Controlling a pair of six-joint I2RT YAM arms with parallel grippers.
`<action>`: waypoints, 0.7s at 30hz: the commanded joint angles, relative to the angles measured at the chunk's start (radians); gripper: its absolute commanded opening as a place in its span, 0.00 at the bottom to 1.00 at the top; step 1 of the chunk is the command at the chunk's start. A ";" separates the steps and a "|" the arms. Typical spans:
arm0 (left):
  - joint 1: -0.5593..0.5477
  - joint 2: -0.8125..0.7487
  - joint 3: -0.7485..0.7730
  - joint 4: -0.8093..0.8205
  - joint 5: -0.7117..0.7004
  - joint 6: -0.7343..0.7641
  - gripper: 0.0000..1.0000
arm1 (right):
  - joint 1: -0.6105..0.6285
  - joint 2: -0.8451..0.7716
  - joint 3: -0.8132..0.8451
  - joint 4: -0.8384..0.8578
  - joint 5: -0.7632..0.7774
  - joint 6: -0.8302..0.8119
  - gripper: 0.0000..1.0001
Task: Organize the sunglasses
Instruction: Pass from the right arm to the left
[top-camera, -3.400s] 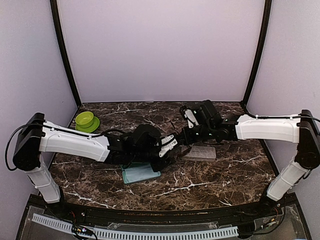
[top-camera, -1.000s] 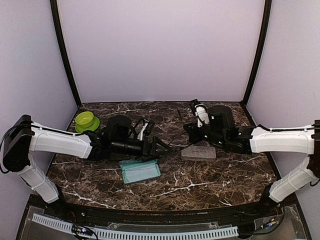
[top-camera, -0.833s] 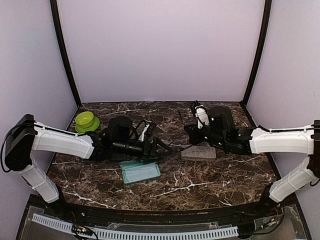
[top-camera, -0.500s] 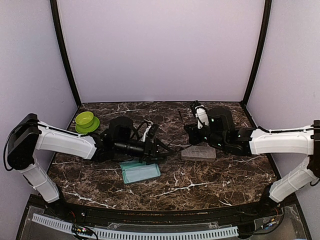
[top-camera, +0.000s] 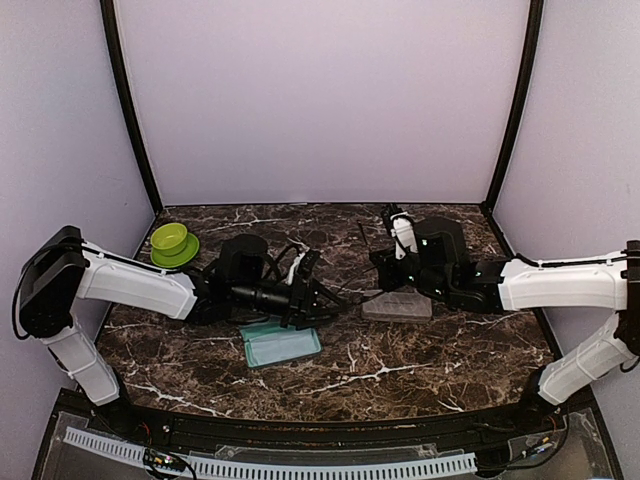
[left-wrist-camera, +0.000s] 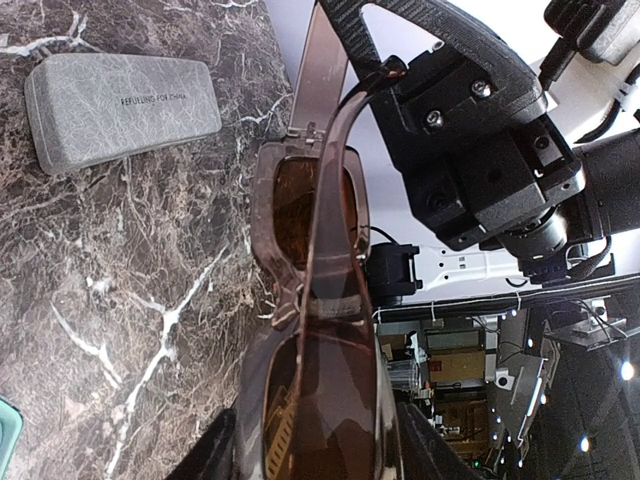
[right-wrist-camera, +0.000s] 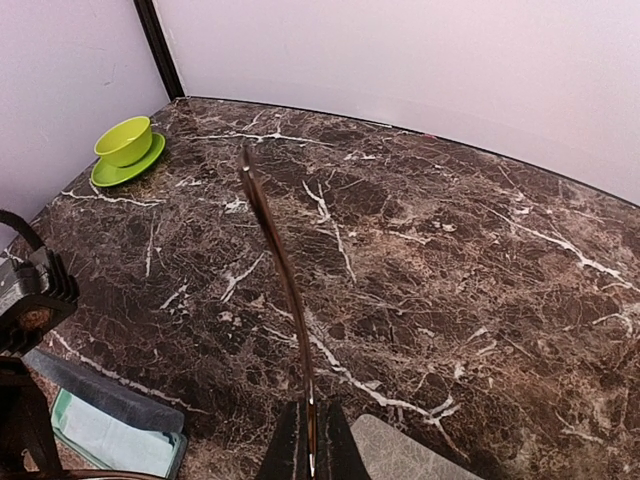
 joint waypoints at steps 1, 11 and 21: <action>-0.002 -0.004 0.026 0.048 0.023 0.004 0.38 | 0.015 -0.035 -0.013 0.049 0.015 -0.003 0.00; 0.002 -0.002 0.021 0.067 0.025 0.001 0.14 | 0.014 -0.049 -0.010 0.031 -0.001 -0.017 0.07; 0.010 -0.012 0.018 0.059 0.020 0.014 0.00 | 0.014 -0.048 -0.001 0.000 -0.008 -0.011 0.21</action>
